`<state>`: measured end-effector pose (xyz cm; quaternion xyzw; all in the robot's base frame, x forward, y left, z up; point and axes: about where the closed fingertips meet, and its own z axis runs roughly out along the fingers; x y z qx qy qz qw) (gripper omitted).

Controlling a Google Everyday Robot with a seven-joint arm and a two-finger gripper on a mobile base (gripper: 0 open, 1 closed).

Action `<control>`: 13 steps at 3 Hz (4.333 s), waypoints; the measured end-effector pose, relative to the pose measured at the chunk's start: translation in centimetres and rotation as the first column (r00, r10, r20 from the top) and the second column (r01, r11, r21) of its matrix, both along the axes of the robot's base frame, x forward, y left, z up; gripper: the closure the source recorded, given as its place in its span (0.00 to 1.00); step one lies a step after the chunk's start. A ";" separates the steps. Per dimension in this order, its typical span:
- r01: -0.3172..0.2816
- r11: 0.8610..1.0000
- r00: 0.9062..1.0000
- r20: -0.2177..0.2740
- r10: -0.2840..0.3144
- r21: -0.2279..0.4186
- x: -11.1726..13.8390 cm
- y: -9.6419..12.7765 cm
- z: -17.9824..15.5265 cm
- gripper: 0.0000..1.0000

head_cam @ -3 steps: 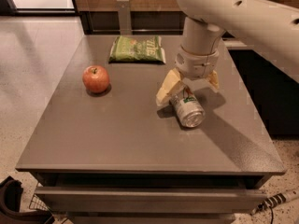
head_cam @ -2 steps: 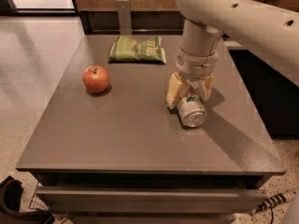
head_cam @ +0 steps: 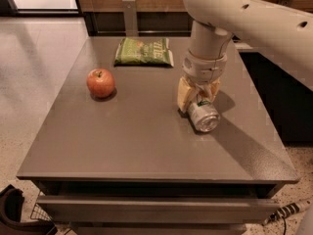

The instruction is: Place 7up can upright

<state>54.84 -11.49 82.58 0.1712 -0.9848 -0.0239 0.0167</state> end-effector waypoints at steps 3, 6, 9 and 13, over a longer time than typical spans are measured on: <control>-0.058 0.998 0.995 0.085 0.057 0.018 0.4 0.3 1.7 1.00; -0.423 0.881 0.785 0.570 0.241 0.211 1.5 -2.3 11.1 1.00; -0.759 0.527 0.538 0.823 0.180 0.381 0.2 -2.6 10.1 1.00; -0.872 0.417 0.315 0.946 0.077 0.257 -0.1 -4.5 4.8 0.86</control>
Offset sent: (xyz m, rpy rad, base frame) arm 0.0036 0.0030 0.0027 -0.0012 -0.0184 0.0093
